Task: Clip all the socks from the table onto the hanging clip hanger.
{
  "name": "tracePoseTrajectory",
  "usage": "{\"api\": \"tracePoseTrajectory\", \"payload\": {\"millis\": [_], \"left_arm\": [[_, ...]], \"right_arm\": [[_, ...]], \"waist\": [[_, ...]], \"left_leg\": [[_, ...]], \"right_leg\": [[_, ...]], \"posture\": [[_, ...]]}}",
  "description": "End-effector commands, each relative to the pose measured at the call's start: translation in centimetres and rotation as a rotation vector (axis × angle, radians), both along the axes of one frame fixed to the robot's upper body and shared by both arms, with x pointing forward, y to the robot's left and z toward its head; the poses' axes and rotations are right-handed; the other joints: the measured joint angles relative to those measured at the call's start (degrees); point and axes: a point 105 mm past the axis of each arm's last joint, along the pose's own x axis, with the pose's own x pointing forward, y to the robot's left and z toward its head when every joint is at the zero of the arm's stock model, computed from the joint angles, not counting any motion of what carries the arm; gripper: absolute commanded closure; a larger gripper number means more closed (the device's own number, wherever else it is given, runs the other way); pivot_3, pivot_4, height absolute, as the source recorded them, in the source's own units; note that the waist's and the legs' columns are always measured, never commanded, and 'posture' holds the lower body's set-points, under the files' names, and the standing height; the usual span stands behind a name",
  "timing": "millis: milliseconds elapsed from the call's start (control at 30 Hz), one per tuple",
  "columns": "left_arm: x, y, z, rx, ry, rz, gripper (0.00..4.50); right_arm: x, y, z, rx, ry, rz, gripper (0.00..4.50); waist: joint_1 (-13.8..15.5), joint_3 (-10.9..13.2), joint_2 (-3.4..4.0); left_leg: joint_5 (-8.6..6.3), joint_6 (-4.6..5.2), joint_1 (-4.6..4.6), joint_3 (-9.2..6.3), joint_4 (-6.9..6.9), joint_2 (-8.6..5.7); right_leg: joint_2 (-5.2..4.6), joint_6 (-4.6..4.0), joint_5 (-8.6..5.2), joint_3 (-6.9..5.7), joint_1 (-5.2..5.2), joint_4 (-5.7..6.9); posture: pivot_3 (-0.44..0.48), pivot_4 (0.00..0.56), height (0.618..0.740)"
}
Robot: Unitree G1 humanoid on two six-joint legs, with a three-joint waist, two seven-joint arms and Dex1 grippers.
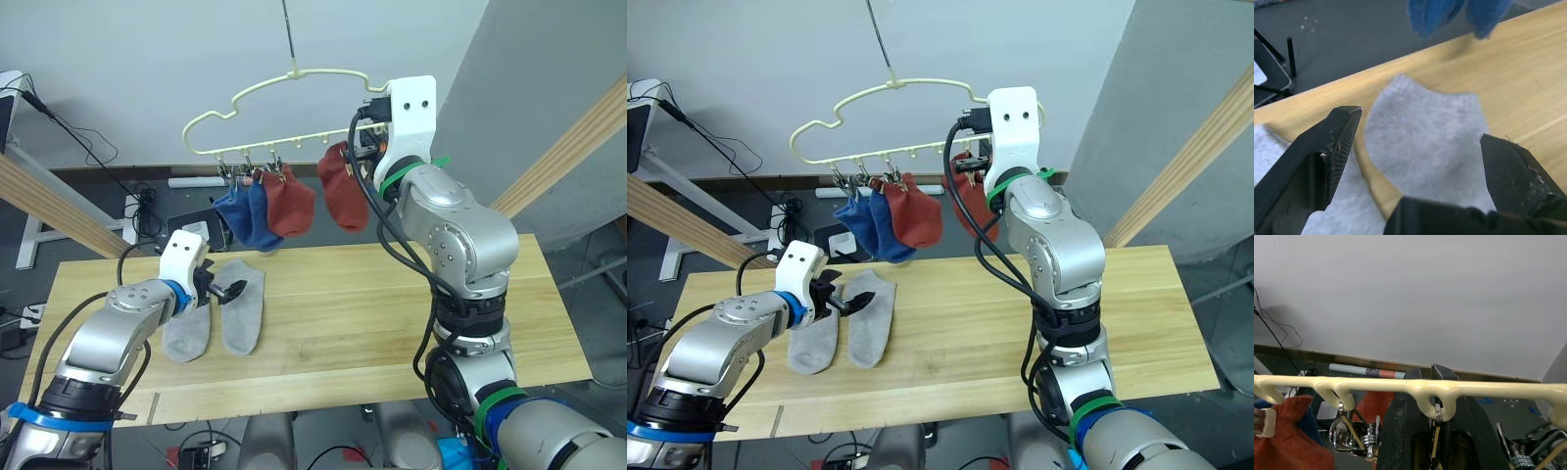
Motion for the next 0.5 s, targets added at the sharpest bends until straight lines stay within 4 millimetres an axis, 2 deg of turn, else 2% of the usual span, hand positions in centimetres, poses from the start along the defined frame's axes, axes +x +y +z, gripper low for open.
{"api": "tracePoseTrajectory", "payload": {"millis": [33,300,500], "left_arm": [[0.7,0.0,-0.8,-0.004,0.001,0.011,0.05],[1.7,-0.6,-2.4,-0.027,0.035,0.023,0.05],[1.2,-0.5,-3.6,-0.018,0.079,0.033,0.05]], "right_arm": [[-0.9,-0.1,1.7,0.021,-0.071,-0.001,4.50],[-0.9,-0.2,1.7,0.020,-0.068,-0.003,4.50],[-1.0,-0.2,1.7,0.021,-0.065,-0.005,4.50]], "waist": [[-0.02,0.00,0.00],[-0.05,0.00,0.00],[-0.07,0.00,0.00]], "left_leg": [[0.00,0.00,0.00,-0.01,0.00,0.01],[0.00,0.01,0.00,-0.01,0.00,0.00],[0.01,0.01,0.00,-0.03,0.01,0.02]], "right_leg": [[0.00,0.00,0.00,-0.01,0.00,0.00],[-0.01,0.00,0.00,-0.01,0.00,0.01],[-0.02,0.00,0.00,-0.01,0.02,0.02]], "posture": [[-0.157,0.356,0.740],[-0.170,0.365,0.740],[-0.170,0.365,0.740]]}}
